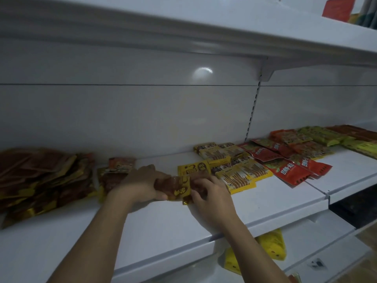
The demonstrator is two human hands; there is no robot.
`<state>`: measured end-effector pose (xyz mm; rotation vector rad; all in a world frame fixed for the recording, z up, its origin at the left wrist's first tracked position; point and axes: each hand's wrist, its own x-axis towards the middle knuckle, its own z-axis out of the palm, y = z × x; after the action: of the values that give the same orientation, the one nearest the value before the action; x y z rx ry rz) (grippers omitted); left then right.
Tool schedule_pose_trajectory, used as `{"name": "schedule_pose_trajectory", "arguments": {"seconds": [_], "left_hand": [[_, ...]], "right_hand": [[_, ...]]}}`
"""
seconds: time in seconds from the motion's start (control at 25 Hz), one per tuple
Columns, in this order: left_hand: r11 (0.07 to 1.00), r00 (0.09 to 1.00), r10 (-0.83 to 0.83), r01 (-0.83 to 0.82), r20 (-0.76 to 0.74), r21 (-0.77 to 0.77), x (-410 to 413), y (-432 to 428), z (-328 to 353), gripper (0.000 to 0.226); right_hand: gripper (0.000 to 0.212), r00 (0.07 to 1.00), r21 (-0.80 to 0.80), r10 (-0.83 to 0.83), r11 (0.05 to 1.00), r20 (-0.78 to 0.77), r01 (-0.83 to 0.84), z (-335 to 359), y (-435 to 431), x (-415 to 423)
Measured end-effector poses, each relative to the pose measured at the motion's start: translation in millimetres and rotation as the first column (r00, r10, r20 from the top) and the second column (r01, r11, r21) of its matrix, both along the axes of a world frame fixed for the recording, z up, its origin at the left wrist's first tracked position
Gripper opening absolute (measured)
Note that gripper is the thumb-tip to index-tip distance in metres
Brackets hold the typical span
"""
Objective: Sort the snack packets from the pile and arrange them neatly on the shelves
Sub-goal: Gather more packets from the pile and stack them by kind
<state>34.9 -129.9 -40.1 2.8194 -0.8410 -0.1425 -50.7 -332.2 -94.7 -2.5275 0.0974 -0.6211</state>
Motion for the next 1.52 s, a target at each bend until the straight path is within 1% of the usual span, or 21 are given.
{"name": "schedule_pose_trajectory", "arguments": {"seconds": [0.08,0.16,0.24,0.32,0.36,0.48,0.56,0.68,0.72,0.76,0.84,0.92,1.0,1.08,1.16,1.2,1.28,1.32,1.4,1.44,1.52], "left_hand": [[0.989,0.988,0.095,-0.108,0.122,0.103,-0.1,-6.0,1.5,0.056],[0.982,0.967,0.139,-0.163,0.215,0.098,-2.7,-16.4,-5.2,0.061],[0.985,0.957,0.166,-0.172,0.238,0.005,-6.6,-22.9,-8.1,0.060],[0.978,0.969,0.190,-0.173,0.159,-0.116,-4.3,-18.0,-6.8,0.048],[0.976,0.976,0.190,-0.176,0.105,-0.129,-3.7,-13.5,-4.9,0.043],[0.992,0.992,0.128,-0.128,0.012,-0.018,-3.5,-4.6,-2.2,0.048],[0.993,0.989,0.122,-0.122,-0.089,-0.001,-3.7,-2.3,1.4,0.053],[0.999,0.972,0.043,-0.039,-0.230,0.020,-4.6,0.8,9.7,0.025],[0.999,0.970,0.018,-0.007,-0.244,0.049,-5.0,1.3,10.8,0.019],[0.998,0.968,0.021,-0.004,-0.250,0.068,-5.2,0.6,9.9,0.023],[0.992,0.978,0.101,-0.085,-0.182,0.091,-3.3,-5.2,1.2,0.054],[0.966,0.974,0.224,-0.219,-0.022,0.140,-0.1,-16.3,-8.8,0.077],[0.946,0.956,0.260,-0.281,0.139,0.161,3.2,-20.7,-12.7,0.078],[0.968,0.957,0.224,-0.241,0.184,0.075,5.5,-14.5,-11.6,0.067],[0.987,0.974,0.157,-0.161,0.163,0.010,7.5,-6.8,-11.7,0.056],[0.991,0.982,0.128,-0.132,0.139,0.024,7.9,-5.6,-13.5,0.052],[0.990,0.986,0.119,-0.127,0.117,0.060,10.5,-6.7,-19.9,0.052],[0.989,0.983,0.130,-0.138,0.133,0.058,13.2,-7.9,-21.2,0.052],[0.986,0.975,0.143,-0.155,0.173,0.057,18.7,-11.3,-23.7,0.051],[0.986,0.971,0.143,-0.156,0.190,0.057,20.4,-13.3,-24.9,0.050],[0.983,0.967,0.149,-0.168,0.204,0.075,20.6,-18.1,-27.3,0.052]], "right_hand": [[0.026,0.996,0.083,0.020,0.996,0.088,-0.027,1.8,-1.0,0.0],[0.026,0.980,0.139,-0.012,0.990,0.197,-0.016,2.0,-1.7,-1.7],[0.030,0.961,0.196,-0.069,0.981,0.267,0.016,3.0,-3.6,-1.9],[0.030,0.951,0.212,-0.088,0.977,0.295,0.024,5.9,-3.9,-0.7],[0.029,0.950,0.209,-0.082,0.978,0.300,0.018,7.6,-3.4,0.3],[0.029,0.958,0.225,-0.065,0.974,0.280,0.000,11.6,0.2,5.0],[0.029,0.960,0.261,-0.069,0.965,0.272,-0.005,14.5,3.6,8.6],[0.030,0.950,0.319,-0.076,0.947,0.303,-0.026,23.0,6.0,14.4],[0.030,0.948,0.333,-0.075,0.942,0.311,-0.035,27.2,6.1,18.0],[0.030,0.946,0.333,-0.070,0.942,0.317,-0.042,31.0,5.9,23.6],[0.030,0.943,0.308,-0.045,0.949,0.330,-0.063,34.3,6.8,35.6],[0.028,0.924,0.289,-0.030,0.953,0.382,-0.089,33.9,8.6,47.6],[0.024,0.912,0.305,-0.045,0.948,0.408,-0.089,37.3,8.1,61.4],[0.018,0.957,0.339,-0.011,0.936,0.288,-0.091,45.8,7.1,76.5],[0.015,0.988,0.213,0.077,0.971,0.136,-0.106,42.6,11.3,87.1],[0.023,0.989,0.089,0.098,0.990,0.114,-0.108,35.5,14.0,87.3],[0.038,0.970,-0.116,0.105,0.990,0.217,-0.082,10.3,17.4,83.1],[0.033,0.960,-0.170,0.090,0.984,0.265,-0.045,5.7,18.4,80.2],[0.016,0.960,-0.184,0.047,0.983,0.275,0.005,-0.4,18.4,79.0],[0.016,0.961,-0.210,0.062,0.978,0.268,-0.005,-3.2,16.3,80.1],[0.033,0.982,-0.234,0.106,0.970,0.155,-0.068,-10.4,11.5,84.4]]}}
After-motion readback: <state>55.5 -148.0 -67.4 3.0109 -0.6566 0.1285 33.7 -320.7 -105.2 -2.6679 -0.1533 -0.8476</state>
